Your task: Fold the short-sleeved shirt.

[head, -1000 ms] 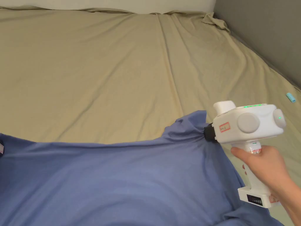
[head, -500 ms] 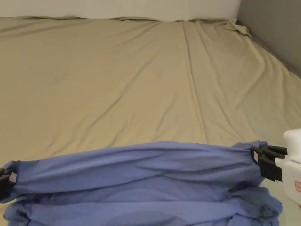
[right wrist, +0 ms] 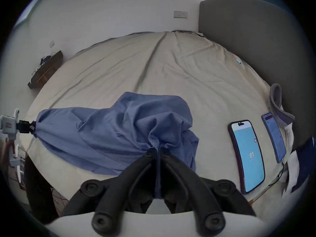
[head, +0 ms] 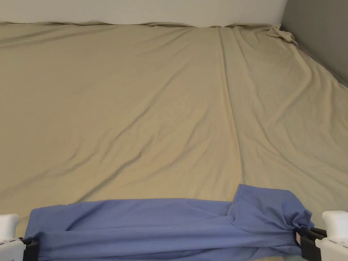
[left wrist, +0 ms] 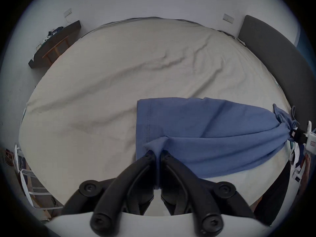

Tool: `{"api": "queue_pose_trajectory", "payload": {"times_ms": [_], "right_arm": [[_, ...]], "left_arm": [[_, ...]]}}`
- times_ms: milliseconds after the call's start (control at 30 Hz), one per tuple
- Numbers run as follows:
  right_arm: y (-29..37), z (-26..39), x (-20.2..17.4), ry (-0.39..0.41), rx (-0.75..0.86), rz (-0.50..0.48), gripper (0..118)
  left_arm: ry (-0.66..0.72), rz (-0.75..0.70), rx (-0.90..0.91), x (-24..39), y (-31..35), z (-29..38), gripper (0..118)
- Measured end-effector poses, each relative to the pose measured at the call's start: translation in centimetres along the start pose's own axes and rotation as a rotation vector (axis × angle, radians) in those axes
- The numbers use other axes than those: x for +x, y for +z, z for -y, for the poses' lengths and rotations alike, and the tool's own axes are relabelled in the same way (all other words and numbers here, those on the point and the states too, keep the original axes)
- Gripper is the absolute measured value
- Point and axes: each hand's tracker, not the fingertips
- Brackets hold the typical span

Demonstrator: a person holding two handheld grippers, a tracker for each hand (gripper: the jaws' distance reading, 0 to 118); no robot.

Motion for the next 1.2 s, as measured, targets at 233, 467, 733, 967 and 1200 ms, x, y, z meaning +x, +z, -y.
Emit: {"api": "queue_pose_trajectory", "payload": {"times_ms": [233,467,733,967,1200], "right_arm": [[5.2,-2.4,-1.0,0.002,0.085,-0.029,118],[13.8,-3.7,-4.1,0.009,0.299,-0.093,52],[13.5,-2.7,-4.9,-0.014,0.273,-0.178,2],[11.7,-2.1,-6.3,-0.020,0.214,-0.276,2],[9.0,-2.2,-9.4,-0.020,0.123,-0.325,2]], "left_arm": [[-0.032,-0.041,0.137,0.7,5.5,-0.6,93],[-0.136,-0.070,0.555,4.4,20.5,0.9,33],[-0.116,0.104,0.461,3.6,19.7,-0.1,0],[0.256,0.716,0.263,-7.4,11.1,0.1,0],[0.417,0.757,-0.012,-13.2,1.7,0.8,86]]}}
